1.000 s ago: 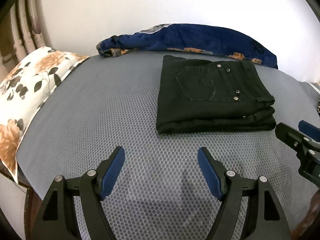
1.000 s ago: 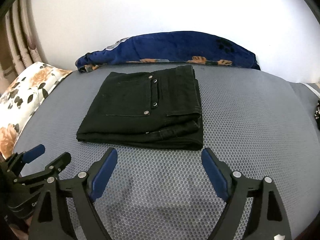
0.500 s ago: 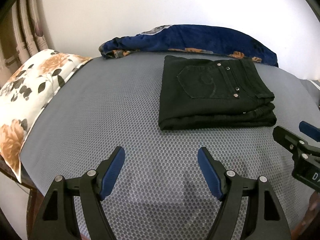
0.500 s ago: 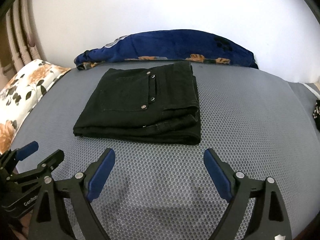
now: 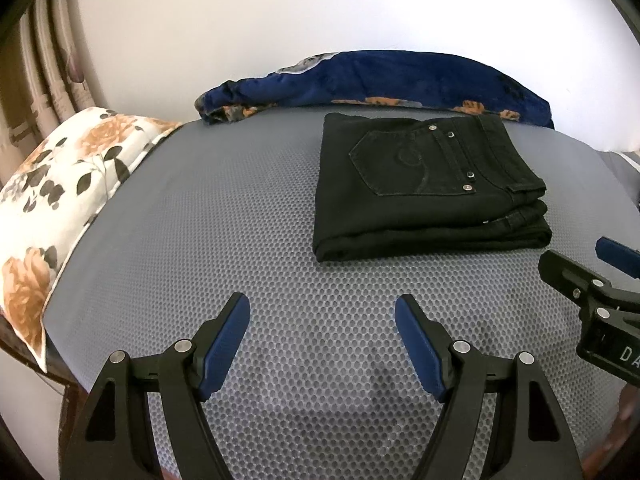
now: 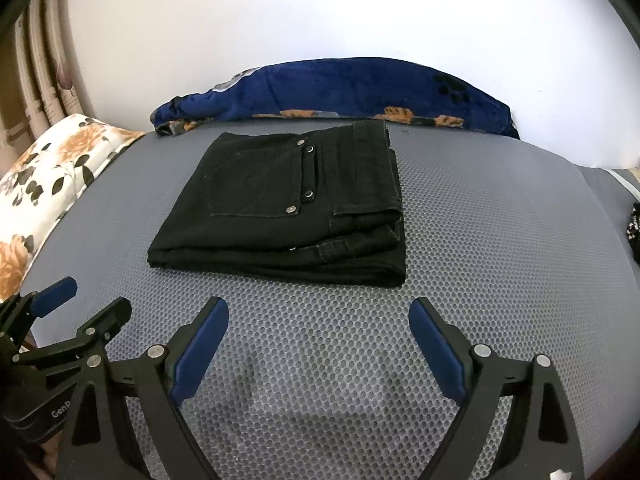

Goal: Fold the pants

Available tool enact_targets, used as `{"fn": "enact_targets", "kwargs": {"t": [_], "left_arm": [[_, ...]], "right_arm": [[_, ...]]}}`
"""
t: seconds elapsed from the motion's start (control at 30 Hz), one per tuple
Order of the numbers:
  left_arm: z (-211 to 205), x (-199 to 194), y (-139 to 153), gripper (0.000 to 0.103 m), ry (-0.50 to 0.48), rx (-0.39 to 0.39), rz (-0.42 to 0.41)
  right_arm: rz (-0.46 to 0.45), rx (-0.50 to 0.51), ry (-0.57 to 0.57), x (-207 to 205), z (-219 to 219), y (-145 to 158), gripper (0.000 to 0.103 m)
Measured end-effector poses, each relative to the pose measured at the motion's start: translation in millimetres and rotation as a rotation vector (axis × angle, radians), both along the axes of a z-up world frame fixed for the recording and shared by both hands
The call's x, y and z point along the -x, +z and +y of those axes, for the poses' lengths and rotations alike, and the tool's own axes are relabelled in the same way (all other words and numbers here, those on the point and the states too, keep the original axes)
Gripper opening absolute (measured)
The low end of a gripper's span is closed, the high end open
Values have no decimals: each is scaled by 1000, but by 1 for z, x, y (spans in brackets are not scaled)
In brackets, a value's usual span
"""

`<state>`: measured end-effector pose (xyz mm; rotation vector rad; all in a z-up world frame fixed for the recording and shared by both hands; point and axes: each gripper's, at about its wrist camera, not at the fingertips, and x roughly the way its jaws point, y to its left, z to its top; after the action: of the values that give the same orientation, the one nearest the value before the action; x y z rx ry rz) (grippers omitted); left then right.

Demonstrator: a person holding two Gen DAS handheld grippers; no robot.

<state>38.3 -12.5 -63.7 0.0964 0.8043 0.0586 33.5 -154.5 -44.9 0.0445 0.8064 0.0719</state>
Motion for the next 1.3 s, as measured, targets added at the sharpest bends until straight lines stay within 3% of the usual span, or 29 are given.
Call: {"fn": "enact_targets", "kwargs": {"t": [1.3], "left_arm": [[-6,-1,-5,75,-15,-15,8]], "right_arm": [[40,-15,-11,-3,-5,-11,90]]}}
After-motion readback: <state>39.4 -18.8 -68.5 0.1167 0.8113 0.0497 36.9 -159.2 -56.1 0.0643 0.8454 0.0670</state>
